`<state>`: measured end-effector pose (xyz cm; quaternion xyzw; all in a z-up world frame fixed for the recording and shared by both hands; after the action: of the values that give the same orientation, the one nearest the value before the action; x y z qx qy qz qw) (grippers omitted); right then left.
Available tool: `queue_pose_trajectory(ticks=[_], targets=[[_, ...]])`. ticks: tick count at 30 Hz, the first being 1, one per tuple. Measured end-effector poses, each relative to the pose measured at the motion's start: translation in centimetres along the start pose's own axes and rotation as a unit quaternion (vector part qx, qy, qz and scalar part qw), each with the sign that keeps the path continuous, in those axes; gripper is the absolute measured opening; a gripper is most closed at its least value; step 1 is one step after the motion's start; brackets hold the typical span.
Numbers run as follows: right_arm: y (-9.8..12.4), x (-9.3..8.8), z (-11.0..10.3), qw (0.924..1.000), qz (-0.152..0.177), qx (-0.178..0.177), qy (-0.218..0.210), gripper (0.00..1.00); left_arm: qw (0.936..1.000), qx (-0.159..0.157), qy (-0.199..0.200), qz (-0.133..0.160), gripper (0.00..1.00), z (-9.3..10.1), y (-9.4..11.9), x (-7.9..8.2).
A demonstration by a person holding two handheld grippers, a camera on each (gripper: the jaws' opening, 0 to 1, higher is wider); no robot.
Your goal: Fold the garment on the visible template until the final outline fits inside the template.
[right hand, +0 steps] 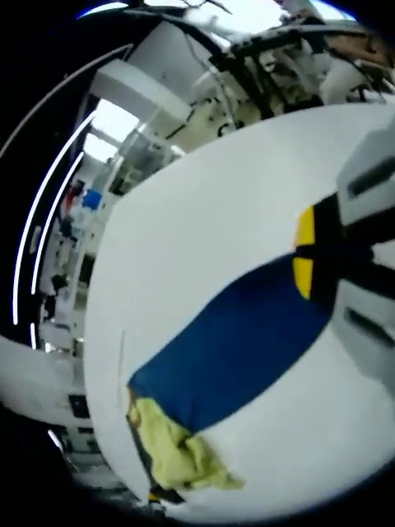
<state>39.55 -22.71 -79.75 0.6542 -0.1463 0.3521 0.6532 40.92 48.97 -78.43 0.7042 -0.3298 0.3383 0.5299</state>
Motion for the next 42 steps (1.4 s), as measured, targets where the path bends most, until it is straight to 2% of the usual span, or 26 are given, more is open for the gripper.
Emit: queue_pose_trajectory(ticks=[5,7,10,11,14,17,18,20,23,24,31,34,39,42], targets=[[0.4,0.8,-1.5,0.9988,0.032,0.026,-0.027,0.27,0.9998,-0.004,-0.002,0.019,0.17,-0.1,0.9,0.7],[0.6,1.1,-2.1,0.9980,0.042,0.033,-0.034,0.35,0.9992,-0.021,0.006,0.032,0.23,0.3,1.5,1.1],[0.7,1.7,-3.5,0.9958,0.058,0.048,-0.052,0.48,0.9977,-0.048,0.018,0.044,0.28,1.5,2.6,1.6],[0.9,1.9,-4.3,0.9951,0.062,0.055,-0.054,0.54,0.9974,-0.052,0.011,0.050,0.29,2.1,3.5,1.7],[0.7,2.7,-5.9,0.9929,0.075,0.075,-0.054,0.65,0.9948,-0.071,-0.031,0.066,0.34,3.2,4.0,2.1],[0.6,3.3,-7.9,0.9911,0.082,0.093,-0.050,0.74,0.9921,-0.097,-0.024,0.076,0.37,5.2,4.7,2.2],[0.7,3.7,-9.3,0.9895,0.086,0.105,-0.048,0.77,0.9905,-0.108,-0.027,0.080,0.39,6.1,5.0,2.2],[0.8,4.2,-10.9,0.9871,0.091,0.124,-0.045,0.81,0.9885,-0.130,-0.022,0.075,0.42,6.9,5.1,2.2],[0.7,4.8,-12.5,0.9839,0.096,0.143,-0.048,0.84,0.9859,-0.153,-0.009,0.068,0.44,8.6,5.8,2.0],[0.8,5.1,-13.7,0.9820,0.099,0.154,-0.045,0.85,0.9840,-0.165,-0.004,0.068,0.45,9.4,6.1,2.0],[1.3,6.2,-19.1,0.9718,0.110,0.204,-0.044,0.87,0.9756,-0.211,-0.010,0.061,0.49,12.9,6.7,1.9],[1.4,6.4,-21.7,0.9650,0.111,0.234,-0.043,0.86,0.9718,-0.227,-0.008,0.062,0.49,14.3,6.8,1.9],[1.2,6.0,-25.2,0.9598,0.104,0.258,-0.035,0.82,0.9674,-0.246,-0.007,0.061,0.48,16.8,7.0,1.9],[1.2,5.6,-26.7,0.9582,0.103,0.265,-0.035,0.76,0.9645,-0.256,-0.003,0.065,0.48,18.0,7.1,1.8]])
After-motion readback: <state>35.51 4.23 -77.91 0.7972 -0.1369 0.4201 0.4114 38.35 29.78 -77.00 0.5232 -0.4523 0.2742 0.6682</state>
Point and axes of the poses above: the point that each gripper's makers call its tool centre point, and the gripper's own axes: y roughly backward along the fingers, z roughly to its right, x roughly out of its top, the point moved 3 cm from there along y, roughly backward along the fingers, and after that the axes turned 11 degrees about x, right-handed, at the moved point
